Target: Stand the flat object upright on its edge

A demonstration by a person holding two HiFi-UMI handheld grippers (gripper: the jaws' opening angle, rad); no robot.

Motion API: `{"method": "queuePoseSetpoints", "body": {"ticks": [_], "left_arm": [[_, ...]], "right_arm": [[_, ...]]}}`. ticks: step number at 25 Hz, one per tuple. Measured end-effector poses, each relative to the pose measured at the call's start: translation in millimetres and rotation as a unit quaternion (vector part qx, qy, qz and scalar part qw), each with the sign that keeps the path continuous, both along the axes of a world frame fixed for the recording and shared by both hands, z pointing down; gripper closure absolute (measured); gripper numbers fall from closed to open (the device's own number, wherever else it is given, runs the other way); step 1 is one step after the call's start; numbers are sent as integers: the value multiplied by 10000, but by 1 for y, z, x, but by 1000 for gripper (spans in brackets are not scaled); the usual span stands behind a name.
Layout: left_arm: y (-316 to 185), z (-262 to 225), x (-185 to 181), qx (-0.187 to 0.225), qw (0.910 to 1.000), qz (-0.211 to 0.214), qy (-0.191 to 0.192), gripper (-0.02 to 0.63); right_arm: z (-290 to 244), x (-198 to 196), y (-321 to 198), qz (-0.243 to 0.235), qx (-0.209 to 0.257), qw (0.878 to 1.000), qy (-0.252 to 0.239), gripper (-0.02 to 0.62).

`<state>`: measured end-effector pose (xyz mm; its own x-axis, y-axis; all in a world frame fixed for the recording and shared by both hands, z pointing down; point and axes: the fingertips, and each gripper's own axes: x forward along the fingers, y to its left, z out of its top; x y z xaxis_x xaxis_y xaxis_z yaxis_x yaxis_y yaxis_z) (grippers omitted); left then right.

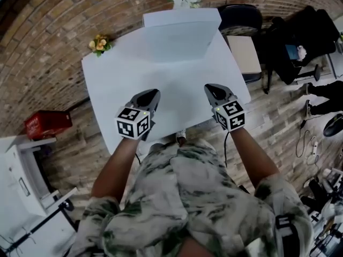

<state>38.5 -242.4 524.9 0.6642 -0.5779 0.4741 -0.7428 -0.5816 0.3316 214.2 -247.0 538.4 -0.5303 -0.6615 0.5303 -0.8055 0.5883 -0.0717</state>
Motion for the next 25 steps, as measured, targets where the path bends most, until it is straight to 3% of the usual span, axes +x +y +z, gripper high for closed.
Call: {"method": "queuePoseSetpoints", "body": {"ticks": [7, 15, 21, 25], "left_arm": [[87, -17, -17, -136, 9990, 338, 263, 578], [180, -27, -41, -37, 9989, 440, 138, 580], [243, -31, -52, 174, 9968, 767, -135, 581], [270, -36, -55, 202, 9961, 855, -62, 581]], "right_arm": [[-17, -36, 92, -44, -71, 9999, -111, 572], [-32, -66, 187, -130, -86, 9997, -187, 574], [-39, -80, 252, -213, -95, 9992, -309, 574], [-44, -81, 281, -153, -45, 9991, -381, 574]]}}
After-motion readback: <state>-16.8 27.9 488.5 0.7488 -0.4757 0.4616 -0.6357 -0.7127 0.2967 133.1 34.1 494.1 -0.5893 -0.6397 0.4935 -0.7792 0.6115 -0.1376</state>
